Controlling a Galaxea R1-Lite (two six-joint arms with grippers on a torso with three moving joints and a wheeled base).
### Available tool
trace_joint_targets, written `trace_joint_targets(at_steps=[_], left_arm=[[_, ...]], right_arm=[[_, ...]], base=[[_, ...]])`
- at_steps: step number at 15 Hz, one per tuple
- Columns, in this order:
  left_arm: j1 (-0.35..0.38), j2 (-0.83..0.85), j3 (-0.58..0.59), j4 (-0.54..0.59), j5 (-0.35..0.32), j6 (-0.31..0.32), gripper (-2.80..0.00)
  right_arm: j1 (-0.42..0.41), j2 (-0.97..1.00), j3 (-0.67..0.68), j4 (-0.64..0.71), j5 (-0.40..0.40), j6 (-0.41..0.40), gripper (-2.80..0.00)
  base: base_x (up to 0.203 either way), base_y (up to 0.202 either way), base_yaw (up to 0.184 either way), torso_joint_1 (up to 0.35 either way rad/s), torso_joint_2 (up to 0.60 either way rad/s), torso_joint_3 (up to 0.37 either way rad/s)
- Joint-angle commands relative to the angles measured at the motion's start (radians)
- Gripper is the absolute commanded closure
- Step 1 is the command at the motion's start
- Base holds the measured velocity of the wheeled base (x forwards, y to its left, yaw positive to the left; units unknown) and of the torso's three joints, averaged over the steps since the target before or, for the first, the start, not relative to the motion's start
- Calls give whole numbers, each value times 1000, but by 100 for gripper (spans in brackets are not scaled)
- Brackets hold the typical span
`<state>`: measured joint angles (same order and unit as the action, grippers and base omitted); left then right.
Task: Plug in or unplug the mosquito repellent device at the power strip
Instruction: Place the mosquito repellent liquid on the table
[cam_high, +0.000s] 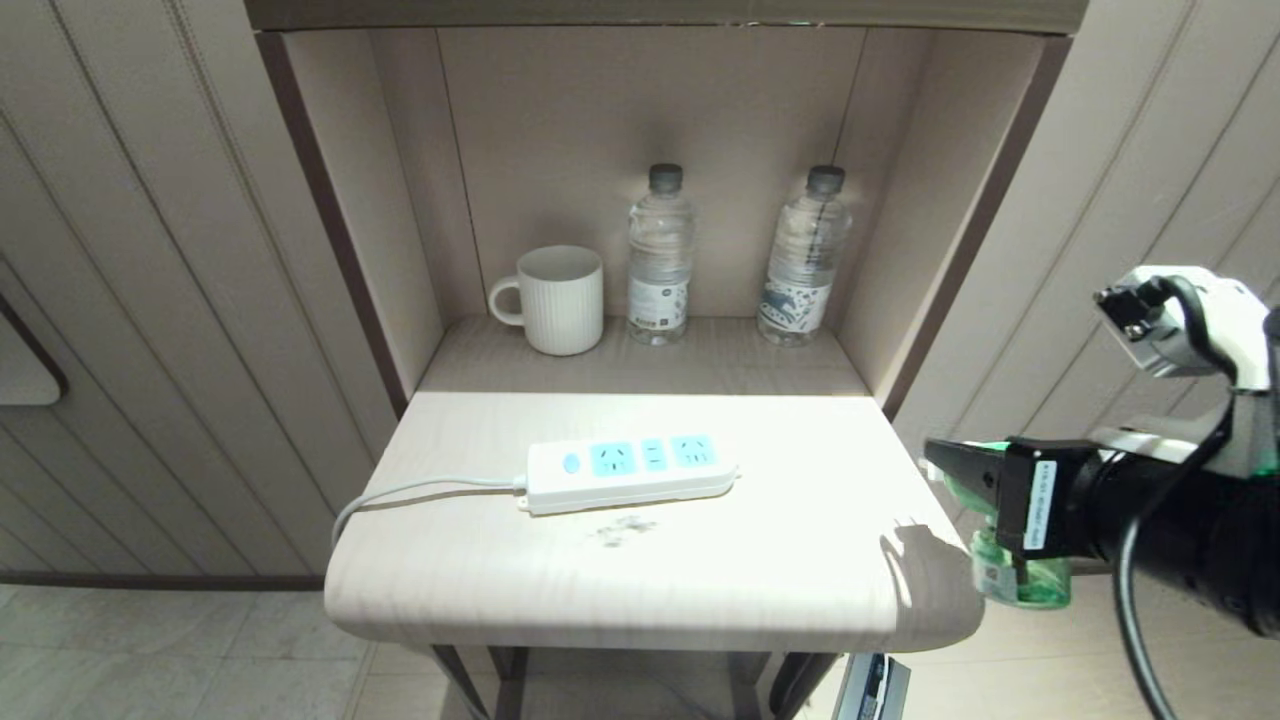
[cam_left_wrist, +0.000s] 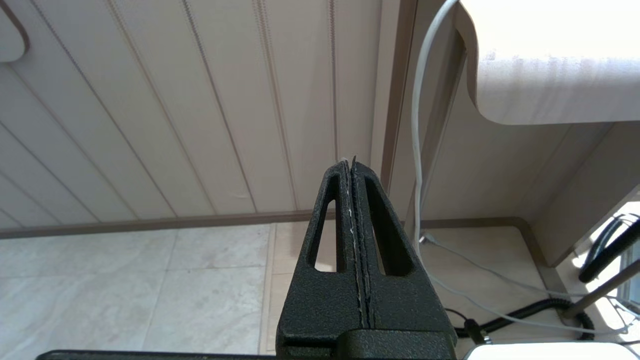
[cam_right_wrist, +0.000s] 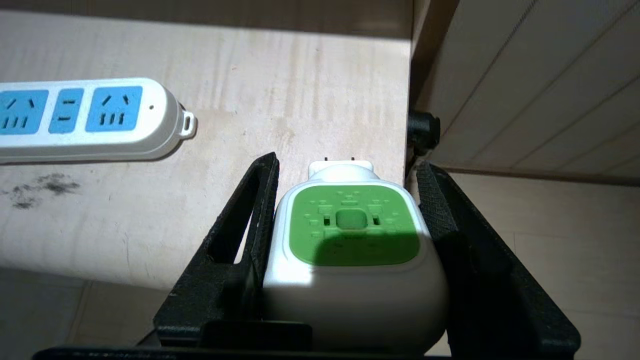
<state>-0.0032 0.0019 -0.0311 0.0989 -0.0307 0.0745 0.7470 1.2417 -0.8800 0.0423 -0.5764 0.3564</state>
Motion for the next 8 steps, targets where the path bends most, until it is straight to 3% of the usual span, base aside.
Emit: trace_joint_targets(at_steps=[1, 8], left_arm=[[0, 0, 0, 1, 0, 1, 0], [0, 0, -1, 1, 0, 1, 0]], right_arm=[[-3, 45, 61, -197, -18, -44, 0], [-1, 172, 267, -800, -161, -231, 0]], base=[[0, 0, 0, 0, 0, 0], [0, 0, 0, 0, 0, 0]])
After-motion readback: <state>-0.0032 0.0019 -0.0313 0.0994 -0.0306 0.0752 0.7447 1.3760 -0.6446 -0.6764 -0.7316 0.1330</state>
